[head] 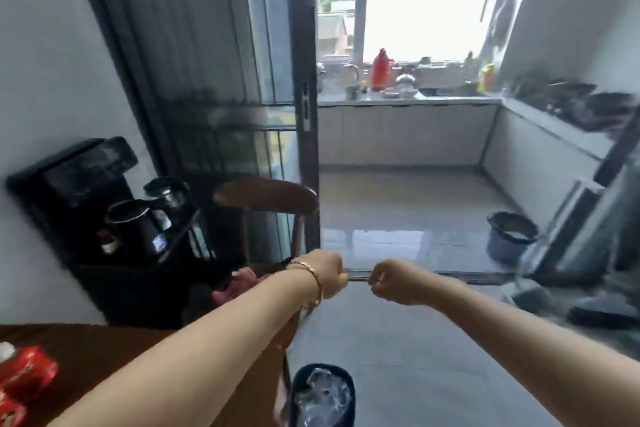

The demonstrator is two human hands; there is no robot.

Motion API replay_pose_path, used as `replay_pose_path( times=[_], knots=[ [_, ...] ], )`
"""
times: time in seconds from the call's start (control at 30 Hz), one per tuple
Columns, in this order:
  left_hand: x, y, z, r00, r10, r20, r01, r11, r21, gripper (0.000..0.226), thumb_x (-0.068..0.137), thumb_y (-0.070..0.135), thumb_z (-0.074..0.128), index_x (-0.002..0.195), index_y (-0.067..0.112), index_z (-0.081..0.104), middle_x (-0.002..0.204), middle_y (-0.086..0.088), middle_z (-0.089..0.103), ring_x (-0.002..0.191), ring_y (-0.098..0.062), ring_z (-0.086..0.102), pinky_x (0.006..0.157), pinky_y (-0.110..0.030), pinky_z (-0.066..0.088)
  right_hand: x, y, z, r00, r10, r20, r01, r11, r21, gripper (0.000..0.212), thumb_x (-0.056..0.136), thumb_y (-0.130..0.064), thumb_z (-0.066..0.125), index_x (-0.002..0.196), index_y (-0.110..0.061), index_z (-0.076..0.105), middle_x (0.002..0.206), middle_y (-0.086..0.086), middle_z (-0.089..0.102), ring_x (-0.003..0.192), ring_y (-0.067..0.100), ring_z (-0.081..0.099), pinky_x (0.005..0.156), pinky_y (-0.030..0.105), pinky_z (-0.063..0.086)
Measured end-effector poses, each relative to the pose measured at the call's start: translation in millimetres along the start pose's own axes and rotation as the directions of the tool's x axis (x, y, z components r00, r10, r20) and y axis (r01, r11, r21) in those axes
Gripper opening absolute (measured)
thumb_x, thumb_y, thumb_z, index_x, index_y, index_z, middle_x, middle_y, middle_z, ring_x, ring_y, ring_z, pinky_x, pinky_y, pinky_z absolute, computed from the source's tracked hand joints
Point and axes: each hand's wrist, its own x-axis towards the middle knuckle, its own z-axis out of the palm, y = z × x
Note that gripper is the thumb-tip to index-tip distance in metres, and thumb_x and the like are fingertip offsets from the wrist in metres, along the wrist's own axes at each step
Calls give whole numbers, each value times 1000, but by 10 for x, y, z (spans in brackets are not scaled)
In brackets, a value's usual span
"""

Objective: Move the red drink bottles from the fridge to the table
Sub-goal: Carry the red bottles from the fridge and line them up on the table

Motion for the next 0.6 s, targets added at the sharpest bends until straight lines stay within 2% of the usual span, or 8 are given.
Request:
replay_pose_path(
  times=[0.07,0.17,0.3,0.4,0.5,0.6],
  knots=[
    [239,557,94,996,90,2,-90,995,35,30,90,26,46,109,11,63,115,-11,64,105,-29,59,87,-31,48,-177,526,-260,994,98,-55,-97,995,17,27,87,-16,49,103,-7,69,105,15,70,81,22,59,65,24,41],
    [602,1727,302,970,237,56,-241,968,66,31,91,25,47,111,10,64,115,-12,64,106,-30,58,85,-30,47,-616,1560,-702,962,244,-123,-245,970,11,28,87,-18,49,103,-6,71,103,15,70,95,30,64,74,29,48],
    [944,3160,465,912,396,105,-403,914,53,36,94,29,46,117,6,62,121,-14,61,111,-29,57,90,-31,45,-1191,2784,-1215,898,383,-216,-382,923,50,29,86,-21,51,95,-4,72,98,12,72,91,27,66,79,34,52],
    [1236,4262,559,873,469,133,-477,878,41,33,96,22,45,119,4,61,123,-13,61,113,-27,57,92,-31,45,-1694,3620,-1655,831,495,-253,-486,868,100,27,89,-20,51,99,-6,72,105,9,71,98,25,66,86,34,53],
    [1417,5337,583,791,595,144,-606,794,49,30,98,12,40,114,-3,61,118,-16,62,110,-32,58,85,-33,47,-2149,4418,-2095,752,588,-297,-570,807,155,29,87,-19,50,102,-5,70,108,11,70,101,29,65,89,40,54],
    [1661,6335,619,712,693,114,-701,709,73,31,96,19,42,104,-1,64,110,-15,65,104,-31,61,82,-33,48,-2591,5154,-2470,656,674,-339,-652,733,197,26,86,-17,49,98,-10,70,106,9,70,99,29,65,85,37,53]
  ],
)
